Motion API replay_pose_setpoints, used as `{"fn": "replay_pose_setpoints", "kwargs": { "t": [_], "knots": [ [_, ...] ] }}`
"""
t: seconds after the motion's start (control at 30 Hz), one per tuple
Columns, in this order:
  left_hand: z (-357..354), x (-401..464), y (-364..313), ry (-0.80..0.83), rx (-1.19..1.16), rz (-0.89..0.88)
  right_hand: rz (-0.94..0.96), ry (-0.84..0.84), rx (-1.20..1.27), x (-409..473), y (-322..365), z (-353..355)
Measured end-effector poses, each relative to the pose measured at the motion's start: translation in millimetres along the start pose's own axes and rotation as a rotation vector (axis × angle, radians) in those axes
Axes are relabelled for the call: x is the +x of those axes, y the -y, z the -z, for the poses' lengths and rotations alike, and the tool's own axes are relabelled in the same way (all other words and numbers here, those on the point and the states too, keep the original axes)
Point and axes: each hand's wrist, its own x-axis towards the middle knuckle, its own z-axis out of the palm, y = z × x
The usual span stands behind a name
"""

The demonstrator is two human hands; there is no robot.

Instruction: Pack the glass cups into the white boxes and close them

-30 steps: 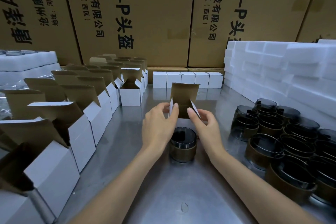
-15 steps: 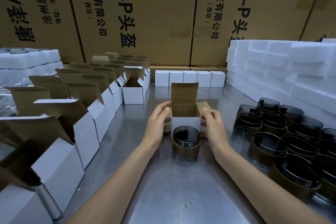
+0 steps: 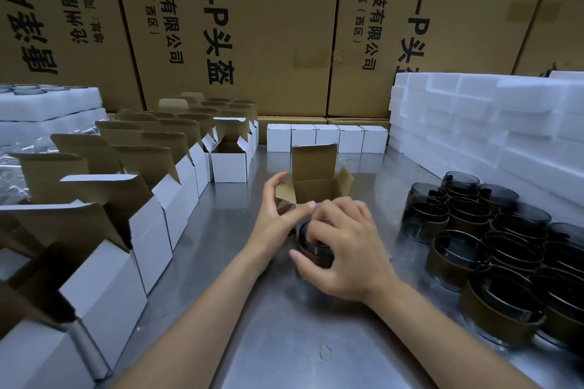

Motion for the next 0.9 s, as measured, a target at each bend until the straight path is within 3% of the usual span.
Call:
{"fn": "replay_pose_setpoints", "kwargs": {
  "t": [0.2,0.33,0.47,0.63,0.9],
  "knots": [
    [3,5,6,-0.060,-0.081,0.040,-0.003,-0.043,-0.082,0,-3,-2],
    [4,7,8,-0.108,-0.100,0.065,-0.122,-0.208,-0.051,5,0,-1],
    [2,7,7,-0.053,-0.033,0.049,-0.225,-0.361,-0.048,11,-7,3],
    [0,2,1,0.113,0.149,0.010,-0.289,-0.325,-0.037,10,-17,3],
    [0,2,0,0.205,0.158,-0.014,-0.382,-0.308,-0.041,13,-19,8]
  ]
}}
